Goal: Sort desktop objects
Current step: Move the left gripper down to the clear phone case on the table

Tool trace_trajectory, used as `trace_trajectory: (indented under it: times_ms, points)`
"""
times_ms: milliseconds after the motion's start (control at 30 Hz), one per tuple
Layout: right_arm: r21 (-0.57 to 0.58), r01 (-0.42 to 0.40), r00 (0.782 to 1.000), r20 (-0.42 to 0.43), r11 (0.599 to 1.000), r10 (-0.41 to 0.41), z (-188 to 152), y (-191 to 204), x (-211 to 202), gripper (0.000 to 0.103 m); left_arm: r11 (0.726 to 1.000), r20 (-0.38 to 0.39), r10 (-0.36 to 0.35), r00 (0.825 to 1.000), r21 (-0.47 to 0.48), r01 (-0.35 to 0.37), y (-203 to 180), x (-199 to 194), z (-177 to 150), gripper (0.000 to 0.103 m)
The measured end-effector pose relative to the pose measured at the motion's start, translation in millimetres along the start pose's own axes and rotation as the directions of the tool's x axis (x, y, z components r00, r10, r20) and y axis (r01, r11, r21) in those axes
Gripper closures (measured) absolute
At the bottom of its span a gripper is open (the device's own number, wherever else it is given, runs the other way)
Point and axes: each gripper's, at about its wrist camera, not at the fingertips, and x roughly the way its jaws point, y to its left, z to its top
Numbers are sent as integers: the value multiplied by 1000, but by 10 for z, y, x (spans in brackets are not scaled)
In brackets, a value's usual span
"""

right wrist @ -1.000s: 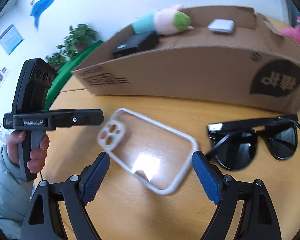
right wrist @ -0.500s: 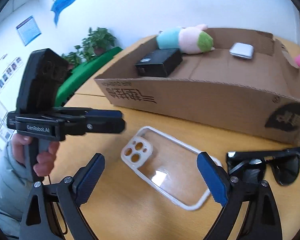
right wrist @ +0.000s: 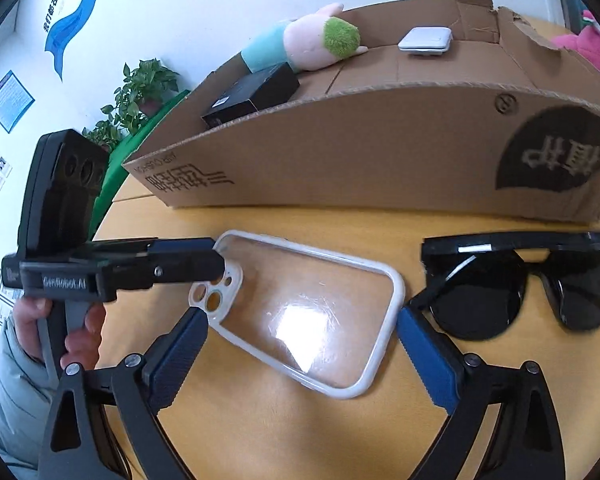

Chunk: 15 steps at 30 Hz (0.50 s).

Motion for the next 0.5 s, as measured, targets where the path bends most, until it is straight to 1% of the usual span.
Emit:
trace_trajectory:
  times_ms: [67, 133, 267, 367, 433, 500]
  points:
    - [-13, -23, 1000, 21, 1000, 23, -3, 43, -30, 5, 1000, 41, 7, 999, 4, -7, -5, -103, -11, 45]
    - [-23, -46, 998, 47, 999, 47, -5, 85, -88, 5, 1000, 90, -9, 996, 1, 9, -5, -246, -21, 45]
    - [-77, -89, 989, 115, 993, 97, -69, 221, -271, 5, 999, 180, -37, 983, 14, 35, -48, -554, -130, 45]
    - [-132, -111, 979, 156, 985, 131, -192, 333, -411, 5, 999, 197, -42, 980, 13, 40, -99, -645, -236, 45]
    - [-158, -132, 976, 151, 978, 157, -267, 386, -436, 5, 999, 199, -48, 979, 6, 48, -99, -674, -334, 45]
    - [-172, -141, 977, 136, 975, 165, -333, 430, -429, 6, 998, 192, -68, 979, 2, 69, -100, -673, -420, 45]
